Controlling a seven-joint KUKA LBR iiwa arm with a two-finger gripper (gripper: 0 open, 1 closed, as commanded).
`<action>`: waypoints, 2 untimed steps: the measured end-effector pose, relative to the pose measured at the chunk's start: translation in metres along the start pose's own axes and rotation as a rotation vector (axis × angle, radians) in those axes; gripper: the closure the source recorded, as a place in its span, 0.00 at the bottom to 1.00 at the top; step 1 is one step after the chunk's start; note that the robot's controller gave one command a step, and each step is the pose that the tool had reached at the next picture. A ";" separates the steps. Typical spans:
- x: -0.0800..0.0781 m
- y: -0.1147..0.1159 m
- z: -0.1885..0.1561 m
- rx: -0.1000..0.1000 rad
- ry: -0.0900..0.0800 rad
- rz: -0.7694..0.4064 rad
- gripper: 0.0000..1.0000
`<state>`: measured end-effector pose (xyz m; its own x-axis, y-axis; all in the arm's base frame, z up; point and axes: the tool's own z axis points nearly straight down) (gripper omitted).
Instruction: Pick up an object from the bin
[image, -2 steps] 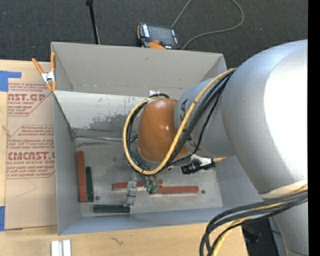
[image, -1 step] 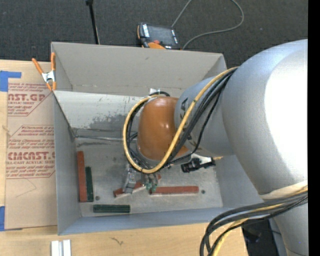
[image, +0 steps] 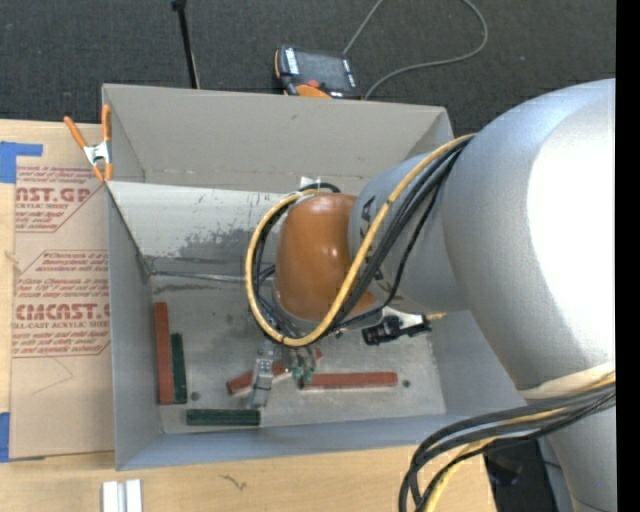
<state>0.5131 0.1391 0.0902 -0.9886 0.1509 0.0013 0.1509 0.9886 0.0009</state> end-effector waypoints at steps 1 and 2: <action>0.000 0.000 0.000 0.000 0.000 0.000 1.00; 0.000 0.000 0.000 0.000 0.000 0.000 0.00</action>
Offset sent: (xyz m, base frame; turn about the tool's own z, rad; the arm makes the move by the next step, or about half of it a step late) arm 0.0000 0.0000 0.0000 0.0000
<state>0.5131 0.1392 0.0902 -0.9886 0.1509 0.0009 0.1509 0.9886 0.0013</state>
